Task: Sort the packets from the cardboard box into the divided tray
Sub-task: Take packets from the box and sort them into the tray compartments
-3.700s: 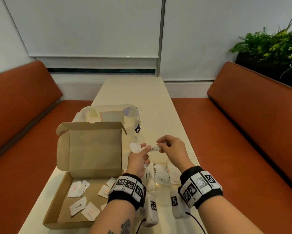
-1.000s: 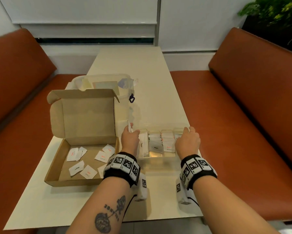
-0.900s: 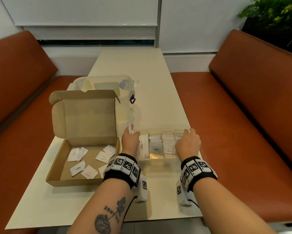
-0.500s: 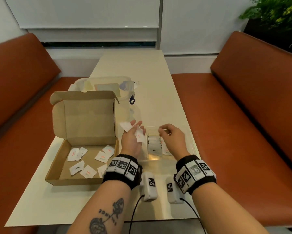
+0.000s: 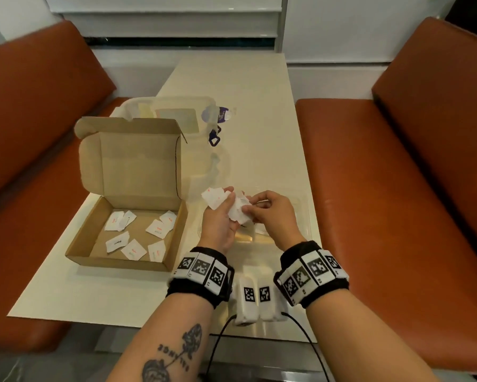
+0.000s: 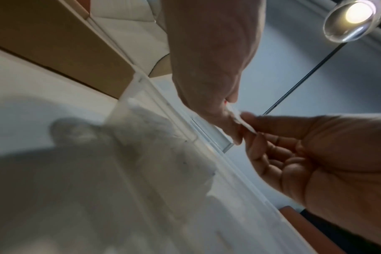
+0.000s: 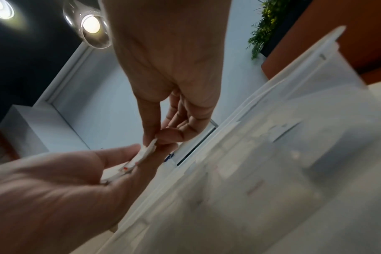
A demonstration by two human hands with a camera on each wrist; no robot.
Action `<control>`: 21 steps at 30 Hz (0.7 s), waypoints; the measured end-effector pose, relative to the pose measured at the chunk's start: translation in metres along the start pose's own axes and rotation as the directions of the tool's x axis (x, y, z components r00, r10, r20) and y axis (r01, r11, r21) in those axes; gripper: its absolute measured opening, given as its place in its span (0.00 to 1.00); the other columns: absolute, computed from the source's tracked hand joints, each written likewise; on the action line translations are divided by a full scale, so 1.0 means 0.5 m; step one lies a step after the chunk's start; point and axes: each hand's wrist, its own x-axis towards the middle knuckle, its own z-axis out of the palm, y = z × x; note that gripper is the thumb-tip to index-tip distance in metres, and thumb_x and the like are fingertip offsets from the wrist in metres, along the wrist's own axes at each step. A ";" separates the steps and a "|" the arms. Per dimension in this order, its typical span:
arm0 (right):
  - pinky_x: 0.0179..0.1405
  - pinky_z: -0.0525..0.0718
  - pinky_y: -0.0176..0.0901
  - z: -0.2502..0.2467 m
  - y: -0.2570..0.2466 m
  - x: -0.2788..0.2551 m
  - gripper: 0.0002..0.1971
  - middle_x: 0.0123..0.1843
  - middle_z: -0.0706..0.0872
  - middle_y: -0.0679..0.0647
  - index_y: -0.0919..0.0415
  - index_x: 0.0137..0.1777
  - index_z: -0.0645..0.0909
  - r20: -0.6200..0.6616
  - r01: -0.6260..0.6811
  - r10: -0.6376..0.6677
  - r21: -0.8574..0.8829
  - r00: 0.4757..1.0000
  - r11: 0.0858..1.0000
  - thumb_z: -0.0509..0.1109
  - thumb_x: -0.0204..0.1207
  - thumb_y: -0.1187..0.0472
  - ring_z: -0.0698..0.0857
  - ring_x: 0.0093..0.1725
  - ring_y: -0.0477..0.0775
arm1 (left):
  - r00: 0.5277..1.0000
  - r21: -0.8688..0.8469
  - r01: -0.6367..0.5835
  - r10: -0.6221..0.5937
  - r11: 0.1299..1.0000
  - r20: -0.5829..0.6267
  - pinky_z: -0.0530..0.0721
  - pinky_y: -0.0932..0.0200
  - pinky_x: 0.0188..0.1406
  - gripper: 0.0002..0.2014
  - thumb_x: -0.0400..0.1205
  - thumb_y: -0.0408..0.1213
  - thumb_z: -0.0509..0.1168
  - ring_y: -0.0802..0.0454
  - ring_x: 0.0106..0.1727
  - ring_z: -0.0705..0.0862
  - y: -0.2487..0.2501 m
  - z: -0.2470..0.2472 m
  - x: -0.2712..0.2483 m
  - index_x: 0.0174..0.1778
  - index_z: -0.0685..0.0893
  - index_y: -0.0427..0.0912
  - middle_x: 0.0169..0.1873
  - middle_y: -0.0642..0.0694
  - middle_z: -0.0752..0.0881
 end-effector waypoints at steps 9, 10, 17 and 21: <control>0.41 0.87 0.44 -0.015 0.018 -0.006 0.13 0.37 0.84 0.55 0.62 0.46 0.81 0.036 0.028 -0.025 -0.091 0.999 0.995 0.80 0.65 0.69 0.84 0.37 0.52 | 0.993 0.230 -0.086 0.101 0.969 -0.054 0.88 0.61 0.32 0.10 0.81 0.24 0.64 0.46 0.48 0.86 -0.013 -0.007 -0.013 0.57 0.78 0.39 0.49 0.41 0.84; 0.40 0.88 0.42 -0.016 0.018 -0.007 0.12 0.37 0.85 0.56 0.63 0.46 0.81 0.020 0.020 -0.019 -0.065 1.000 0.998 0.79 0.65 0.69 0.85 0.36 0.52 | 0.996 0.236 -0.072 0.082 0.969 -0.036 0.88 0.60 0.34 0.10 0.81 0.25 0.65 0.45 0.50 0.86 -0.010 -0.009 -0.013 0.56 0.79 0.40 0.50 0.40 0.84; 0.32 0.82 0.30 -0.025 0.001 -0.014 0.07 0.37 0.87 0.58 0.69 0.49 0.86 0.038 0.011 -0.006 -0.129 0.999 0.992 0.74 0.74 0.66 0.83 0.33 0.48 | 0.995 0.263 0.004 -0.029 0.965 0.091 0.89 0.59 0.38 0.09 0.79 0.25 0.68 0.45 0.50 0.89 0.010 -0.030 -0.010 0.52 0.81 0.39 0.51 0.38 0.85; 0.36 0.82 0.37 -0.020 -0.014 -0.017 0.05 0.33 0.86 0.55 0.66 0.43 0.88 0.091 0.035 -0.006 -0.325 0.996 0.945 0.75 0.73 0.64 0.82 0.33 0.49 | 0.988 0.441 -0.032 -0.040 0.897 0.152 0.90 0.53 0.42 0.11 0.76 0.28 0.72 0.42 0.51 0.89 0.022 -0.030 0.000 0.51 0.82 0.39 0.50 0.35 0.86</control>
